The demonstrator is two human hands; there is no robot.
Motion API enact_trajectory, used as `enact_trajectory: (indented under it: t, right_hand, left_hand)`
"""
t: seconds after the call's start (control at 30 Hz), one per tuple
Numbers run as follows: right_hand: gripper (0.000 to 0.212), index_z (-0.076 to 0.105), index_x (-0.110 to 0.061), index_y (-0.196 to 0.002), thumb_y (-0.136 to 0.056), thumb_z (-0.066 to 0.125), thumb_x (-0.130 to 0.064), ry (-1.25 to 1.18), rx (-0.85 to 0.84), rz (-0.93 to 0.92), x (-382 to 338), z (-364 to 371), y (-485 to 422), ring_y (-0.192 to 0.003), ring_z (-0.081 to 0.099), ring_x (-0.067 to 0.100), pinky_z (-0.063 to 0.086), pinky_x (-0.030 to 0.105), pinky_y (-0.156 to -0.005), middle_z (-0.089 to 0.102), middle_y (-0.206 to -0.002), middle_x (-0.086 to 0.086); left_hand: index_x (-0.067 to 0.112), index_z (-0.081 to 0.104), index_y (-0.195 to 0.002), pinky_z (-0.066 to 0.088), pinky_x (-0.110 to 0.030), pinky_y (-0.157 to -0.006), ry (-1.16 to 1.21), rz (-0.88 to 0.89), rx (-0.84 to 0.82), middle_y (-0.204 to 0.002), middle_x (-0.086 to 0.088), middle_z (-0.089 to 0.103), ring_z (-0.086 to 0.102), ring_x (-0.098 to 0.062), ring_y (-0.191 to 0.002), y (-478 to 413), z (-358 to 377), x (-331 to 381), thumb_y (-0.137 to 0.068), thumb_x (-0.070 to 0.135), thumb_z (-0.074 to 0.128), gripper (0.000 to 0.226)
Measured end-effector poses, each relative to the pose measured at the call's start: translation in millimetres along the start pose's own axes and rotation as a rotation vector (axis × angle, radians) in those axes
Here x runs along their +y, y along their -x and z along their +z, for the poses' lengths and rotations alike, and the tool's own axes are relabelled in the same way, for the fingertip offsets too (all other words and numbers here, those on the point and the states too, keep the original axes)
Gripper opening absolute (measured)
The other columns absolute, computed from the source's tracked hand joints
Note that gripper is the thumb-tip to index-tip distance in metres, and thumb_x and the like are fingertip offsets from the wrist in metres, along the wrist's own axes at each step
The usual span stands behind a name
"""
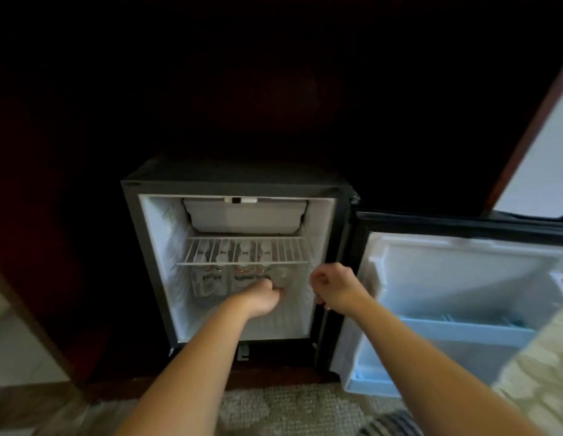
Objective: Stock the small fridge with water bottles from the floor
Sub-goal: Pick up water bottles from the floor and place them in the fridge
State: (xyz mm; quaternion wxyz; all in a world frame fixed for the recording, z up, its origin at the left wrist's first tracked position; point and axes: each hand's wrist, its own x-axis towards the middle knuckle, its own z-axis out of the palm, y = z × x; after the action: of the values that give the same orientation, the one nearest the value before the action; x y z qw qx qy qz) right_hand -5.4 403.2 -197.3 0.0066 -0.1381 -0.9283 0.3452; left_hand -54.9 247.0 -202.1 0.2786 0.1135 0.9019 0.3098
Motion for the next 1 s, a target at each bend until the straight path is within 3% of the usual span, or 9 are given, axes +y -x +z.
enact_trajectory:
  t: [0.13, 0.23, 0.3, 0.37, 0.53, 0.63, 0.9, 1.0]
  right_hand:
    - [0.018, 0.068, -0.011, -0.089, -0.085, 0.051, -0.013, 0.036, 0.046, -0.037, 10.9, -45.7, 51.7, -0.084, 0.068, 0.034, 0.056, 0.043, -0.077, 0.068, -0.081, 0.016]
    - [0.018, 0.067, -0.011, -0.096, -0.089, 0.052, -0.018, 0.031, 0.061, -0.012, 29.3, -70.0, 96.0, -0.083, 0.068, 0.029, 0.056, 0.043, -0.079, 0.068, -0.079, 0.011]
    - [0.016, 0.066, -0.014, -0.096, -0.089, 0.053, -0.020, 0.019, 0.082, 0.032, 49.2, -83.6, 130.7, -0.075, 0.067, 0.023, 0.056, 0.040, -0.077, 0.069, -0.079, 0.009]
    - [0.019, 0.067, -0.012, -0.100, -0.089, 0.054, -0.019, 0.031, 0.101, 0.069, 69.4, -93.1, 162.3, -0.073, 0.067, 0.021, 0.054, 0.033, -0.075, 0.067, -0.079, 0.006]
    - [0.018, 0.069, -0.015, -0.099, -0.087, 0.058, -0.020, 0.056, 0.182, 0.171, 139.3, -112.7, 254.9, -0.082, 0.067, 0.026, 0.053, 0.036, -0.078, 0.063, -0.080, -0.001]
    - [0.018, 0.068, -0.019, -0.101, -0.086, 0.060, -0.022, 0.052, 0.214, 0.267, 184.0, -112.2, 310.2, -0.085, 0.068, 0.027, 0.054, 0.040, -0.081, 0.064, -0.083, -0.004]
    - [0.018, 0.068, -0.013, -0.103, -0.089, 0.059, -0.020, -0.065, 0.272, 0.597, 275.5, -64.4, 452.9, -0.082, 0.066, 0.022, 0.052, 0.036, -0.082, 0.065, -0.083, 0.000]
    - [0.019, 0.066, -0.017, -0.103, -0.090, 0.055, -0.024, -0.063, 0.177, 0.726, 299.7, -23.1, 500.4, -0.087, 0.066, 0.023, 0.054, 0.039, -0.082, 0.068, -0.090, 0.000]
  left_hand:
    - [0.003, 0.045, -0.133, 0.040, -0.034, -0.101, -0.104, 0.140, 0.021, -0.138, -0.016, 0.050, 0.050, -0.031, -0.125, 59.5, 11.8, 50.4, -0.098, 0.040, 0.034, 0.052]
    - [0.008, 0.061, -0.106, 0.043, -0.031, -0.082, -0.142, 0.305, -0.014, -0.108, -0.014, 0.063, 0.059, -0.025, -0.100, 100.7, 36.1, 84.7, -0.098, 0.040, 0.038, 0.041]
    - [0.013, 0.054, -0.079, 0.036, -0.029, -0.064, -0.183, 0.378, -0.034, -0.079, -0.006, 0.055, 0.051, -0.021, -0.079, 124.7, 61.5, 102.6, -0.097, 0.037, 0.040, 0.033]
    - [0.018, 0.046, -0.066, 0.032, -0.028, -0.058, -0.218, 0.441, -0.034, -0.068, -0.002, 0.046, 0.045, -0.020, -0.071, 142.1, 84.0, 115.4, -0.096, 0.036, 0.043, 0.035]
    - [0.010, 0.062, -0.103, 0.045, -0.032, -0.082, -0.334, 0.593, -0.147, -0.099, -0.009, 0.064, 0.059, -0.026, -0.096, 187.6, 161.9, 146.9, -0.095, 0.038, 0.044, 0.035]
    - [0.008, 0.062, -0.108, 0.046, -0.035, -0.090, -0.378, 0.663, -0.244, -0.111, -0.013, 0.065, 0.059, -0.028, -0.106, 209.9, 212.9, 152.7, -0.096, 0.036, 0.043, 0.036]
    - [0.009, 0.059, -0.116, 0.044, -0.030, -0.089, -0.430, 0.598, -0.615, -0.120, -0.012, 0.061, 0.056, -0.027, -0.112, 261.8, 357.5, 121.6, -0.096, 0.036, 0.044, 0.037]
    - [0.011, 0.058, -0.115, 0.045, -0.035, -0.090, -0.459, 0.552, -0.721, -0.118, -0.011, 0.061, 0.057, -0.028, -0.108, 286.8, 400.5, 102.2, -0.096, 0.037, 0.043, 0.036]
